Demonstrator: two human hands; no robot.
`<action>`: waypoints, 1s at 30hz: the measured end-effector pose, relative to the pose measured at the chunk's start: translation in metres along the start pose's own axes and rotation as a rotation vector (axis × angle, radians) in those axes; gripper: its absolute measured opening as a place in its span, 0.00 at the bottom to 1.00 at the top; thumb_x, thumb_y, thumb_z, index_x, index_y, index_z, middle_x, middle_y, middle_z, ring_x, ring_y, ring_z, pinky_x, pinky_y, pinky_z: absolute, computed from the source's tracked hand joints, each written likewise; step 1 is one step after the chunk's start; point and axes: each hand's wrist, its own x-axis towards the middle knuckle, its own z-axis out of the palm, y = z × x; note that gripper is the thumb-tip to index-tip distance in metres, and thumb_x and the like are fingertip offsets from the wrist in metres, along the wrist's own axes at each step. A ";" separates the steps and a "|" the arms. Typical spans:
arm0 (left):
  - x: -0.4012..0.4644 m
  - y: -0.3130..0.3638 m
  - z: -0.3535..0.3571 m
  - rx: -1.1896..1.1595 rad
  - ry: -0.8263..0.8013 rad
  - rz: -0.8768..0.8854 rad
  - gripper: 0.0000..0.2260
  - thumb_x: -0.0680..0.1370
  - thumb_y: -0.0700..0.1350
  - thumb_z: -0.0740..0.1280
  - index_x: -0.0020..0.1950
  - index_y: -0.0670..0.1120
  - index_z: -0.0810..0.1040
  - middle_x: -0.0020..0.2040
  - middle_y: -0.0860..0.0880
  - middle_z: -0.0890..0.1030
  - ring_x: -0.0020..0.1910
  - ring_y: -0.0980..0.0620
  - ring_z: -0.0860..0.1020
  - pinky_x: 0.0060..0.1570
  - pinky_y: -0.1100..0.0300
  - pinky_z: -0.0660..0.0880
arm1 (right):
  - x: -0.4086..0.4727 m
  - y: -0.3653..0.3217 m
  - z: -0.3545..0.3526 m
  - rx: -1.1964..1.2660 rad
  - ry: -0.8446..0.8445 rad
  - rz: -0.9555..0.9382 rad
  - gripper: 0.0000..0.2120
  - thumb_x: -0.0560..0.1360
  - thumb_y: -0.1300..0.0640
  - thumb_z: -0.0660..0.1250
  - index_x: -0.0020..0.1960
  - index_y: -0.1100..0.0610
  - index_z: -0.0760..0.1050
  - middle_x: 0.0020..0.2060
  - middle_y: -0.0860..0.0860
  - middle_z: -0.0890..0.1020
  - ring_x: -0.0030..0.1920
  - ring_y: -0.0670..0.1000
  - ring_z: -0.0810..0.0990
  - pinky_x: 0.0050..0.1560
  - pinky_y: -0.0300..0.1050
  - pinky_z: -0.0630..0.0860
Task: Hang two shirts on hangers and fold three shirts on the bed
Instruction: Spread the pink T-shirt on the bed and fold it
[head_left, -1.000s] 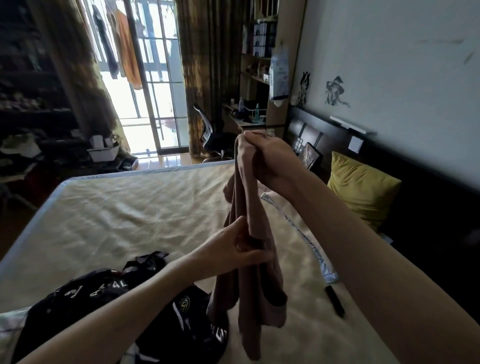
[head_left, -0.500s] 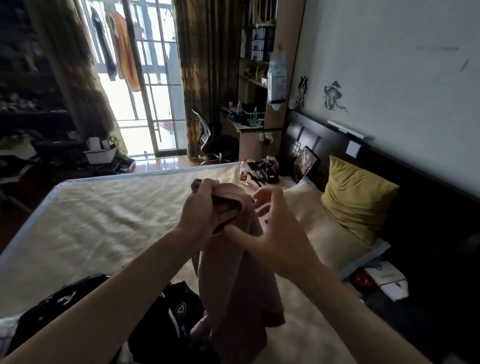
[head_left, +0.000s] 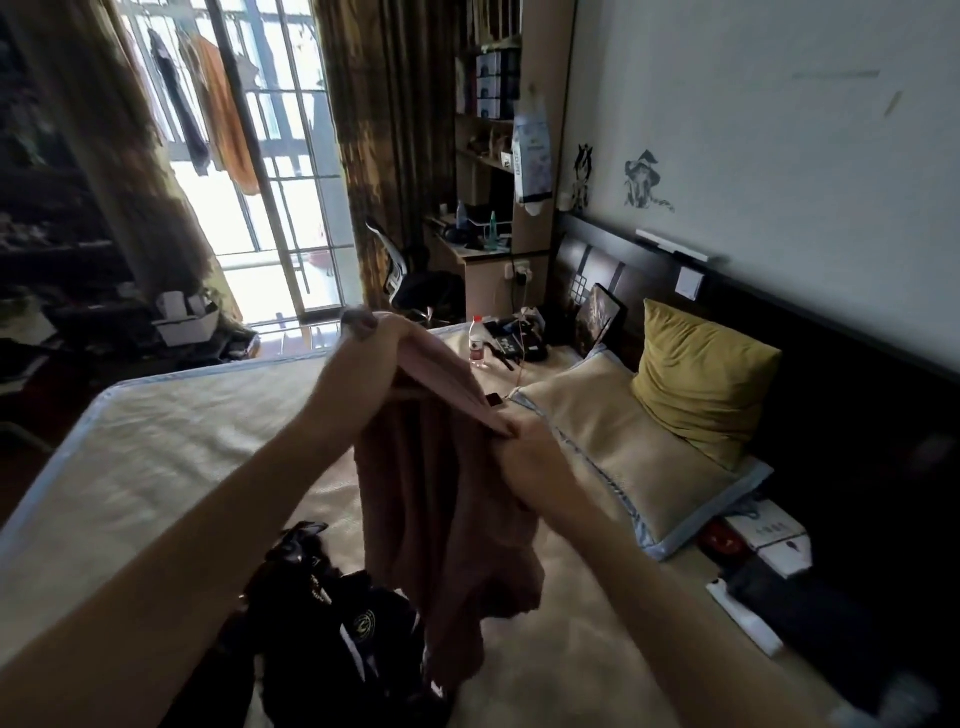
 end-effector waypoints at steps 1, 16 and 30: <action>0.007 -0.002 -0.012 0.133 0.076 0.071 0.14 0.81 0.43 0.62 0.37 0.46 0.80 0.32 0.48 0.82 0.33 0.56 0.82 0.31 0.64 0.80 | 0.000 -0.004 -0.016 0.056 -0.073 0.024 0.14 0.73 0.66 0.61 0.41 0.53 0.83 0.33 0.45 0.82 0.34 0.42 0.77 0.36 0.42 0.73; 0.019 -0.062 -0.037 0.311 0.060 0.108 0.22 0.80 0.53 0.69 0.38 0.35 0.75 0.35 0.43 0.69 0.36 0.49 0.68 0.41 0.53 0.63 | 0.058 -0.010 -0.143 0.104 -0.289 0.059 0.12 0.78 0.66 0.66 0.51 0.54 0.86 0.44 0.54 0.86 0.42 0.47 0.81 0.43 0.31 0.77; -0.020 -0.097 -0.028 0.695 -0.356 0.102 0.18 0.65 0.40 0.65 0.49 0.57 0.83 0.42 0.46 0.86 0.41 0.56 0.81 0.43 0.54 0.77 | 0.000 0.069 -0.191 -0.021 -0.441 0.105 0.14 0.70 0.54 0.78 0.55 0.53 0.81 0.42 0.47 0.87 0.41 0.46 0.85 0.36 0.39 0.78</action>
